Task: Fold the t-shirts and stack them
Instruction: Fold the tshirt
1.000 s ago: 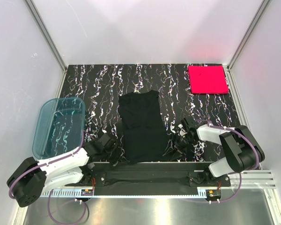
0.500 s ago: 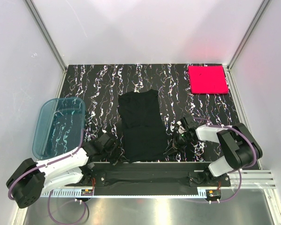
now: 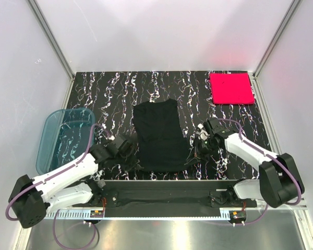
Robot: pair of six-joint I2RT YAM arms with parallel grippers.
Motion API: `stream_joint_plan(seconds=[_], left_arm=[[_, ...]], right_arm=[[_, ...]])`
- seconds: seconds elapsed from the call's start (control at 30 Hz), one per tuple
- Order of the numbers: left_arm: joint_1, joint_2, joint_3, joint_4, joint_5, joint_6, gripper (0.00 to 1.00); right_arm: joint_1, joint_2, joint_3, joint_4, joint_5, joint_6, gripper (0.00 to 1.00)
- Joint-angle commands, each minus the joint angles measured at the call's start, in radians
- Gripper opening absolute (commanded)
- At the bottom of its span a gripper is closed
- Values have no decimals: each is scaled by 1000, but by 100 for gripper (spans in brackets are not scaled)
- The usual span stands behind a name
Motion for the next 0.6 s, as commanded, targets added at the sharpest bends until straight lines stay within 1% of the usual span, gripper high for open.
stream_joint_plan(seconds=[0.0, 0.07, 0.13, 0.3, 0.4, 0.57], left_arm=[[-23, -60, -38, -73, 15, 24, 0], [-50, -113, -47, -94, 26, 5, 0], [-71, -152, -52, -149, 35, -8, 0], [-96, -296, -47, -237, 57, -41, 0], [-97, -343, -21, -269, 70, -58, 0], [-97, -356, 40, -336, 89, -48, 0]], right_arm=[[34, -64, -11, -152, -29, -29, 2], [64, -104, -24, -175, -13, -6, 2], [98, -156, -36, -202, -18, 11, 2], [130, -244, -59, -251, -27, 57, 2], [132, -238, -27, -278, -30, 60, 2], [135, -252, 45, -334, -38, 64, 2]])
